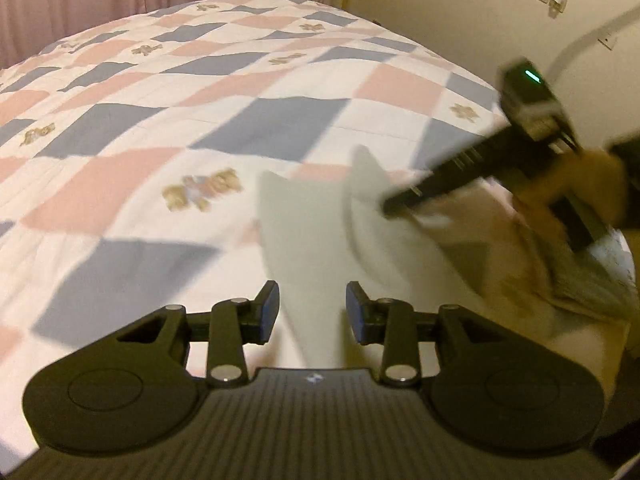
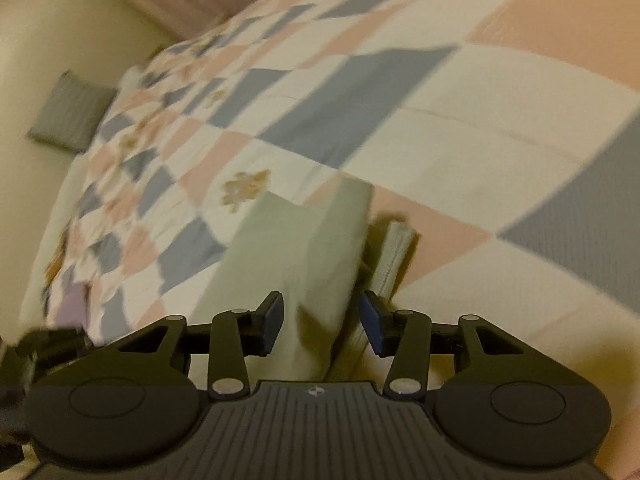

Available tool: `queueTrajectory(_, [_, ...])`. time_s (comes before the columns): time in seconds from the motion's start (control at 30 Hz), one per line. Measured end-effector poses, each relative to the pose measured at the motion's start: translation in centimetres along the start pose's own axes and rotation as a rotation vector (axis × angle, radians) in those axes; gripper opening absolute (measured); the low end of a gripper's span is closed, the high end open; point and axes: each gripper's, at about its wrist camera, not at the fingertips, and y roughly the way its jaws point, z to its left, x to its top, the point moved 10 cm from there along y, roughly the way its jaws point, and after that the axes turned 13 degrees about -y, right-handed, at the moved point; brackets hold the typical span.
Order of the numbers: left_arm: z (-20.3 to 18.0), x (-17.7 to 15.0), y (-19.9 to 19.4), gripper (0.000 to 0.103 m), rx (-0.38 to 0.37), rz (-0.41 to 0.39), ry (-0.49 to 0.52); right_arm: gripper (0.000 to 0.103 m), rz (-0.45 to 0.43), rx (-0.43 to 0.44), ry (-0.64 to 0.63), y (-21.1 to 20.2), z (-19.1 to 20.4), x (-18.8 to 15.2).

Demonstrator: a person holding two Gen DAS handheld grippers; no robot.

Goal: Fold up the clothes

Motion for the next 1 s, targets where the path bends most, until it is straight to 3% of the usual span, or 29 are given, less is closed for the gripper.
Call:
queueTrajectory(0.07, [1.6,1.7,1.9,0.031,-0.018,0.008,-0.018,0.016,-0.013,-0.028,0.042,0.5,-0.3,-0.4])
queueTrajectory(0.17, [3.4,4.1,4.6,0.031,-0.053,0.036,-0.048,0.004,-0.047,-0.059,0.102,0.4,-0.5,-1.1])
queueTrajectory(0.33, [3.8,6.7,8.5,0.034,-0.123,0.104,-0.076,0.004,-0.132,-0.138,0.234,-0.7,-1.3,-2.9])
queueTrajectory(0.47, [3.1,7.0,11.1,0.040,-0.136,0.171,-0.046,0.004,-0.172,-0.112,0.276,-0.6,-0.4,-3.5])
queueTrajectory(0.53, [2.8,6.8,11.8,0.028,-0.127,0.195,-0.016,0.004,-0.178,-0.101,0.271,-0.6,-0.2,-3.5])
queueTrajectory(0.57, [2.5,6.8,11.8,0.010,-0.135,0.193,-0.001,0.004,-0.176,-0.105,0.263,-0.6,-0.2,-3.3])
queueTrajectory(0.6, [2.5,6.9,11.6,0.002,-0.134,0.182,0.007,0.004,-0.175,-0.109,0.254,-0.6,-0.2,-3.2])
queueTrajectory(0.8, [6.2,6.7,10.6,0.000,-0.053,0.138,-0.128,0.005,-0.166,-0.132,0.203,-0.7,-0.3,-2.6])
queueTrajectory(0.93, [7.1,6.8,10.0,0.000,-0.036,0.143,-0.151,0.009,-0.149,-0.147,0.187,-0.6,-0.6,-2.4])
queueTrajectory(0.97, [7.0,7.1,9.8,0.005,-0.041,0.142,-0.154,0.013,-0.148,-0.140,0.202,-0.7,-0.8,-2.6])
queueTrajectory(1.0, [6.8,7.3,9.7,0.020,-0.053,0.144,-0.162,0.013,-0.150,-0.148,0.200,-0.9,-0.8,-2.7])
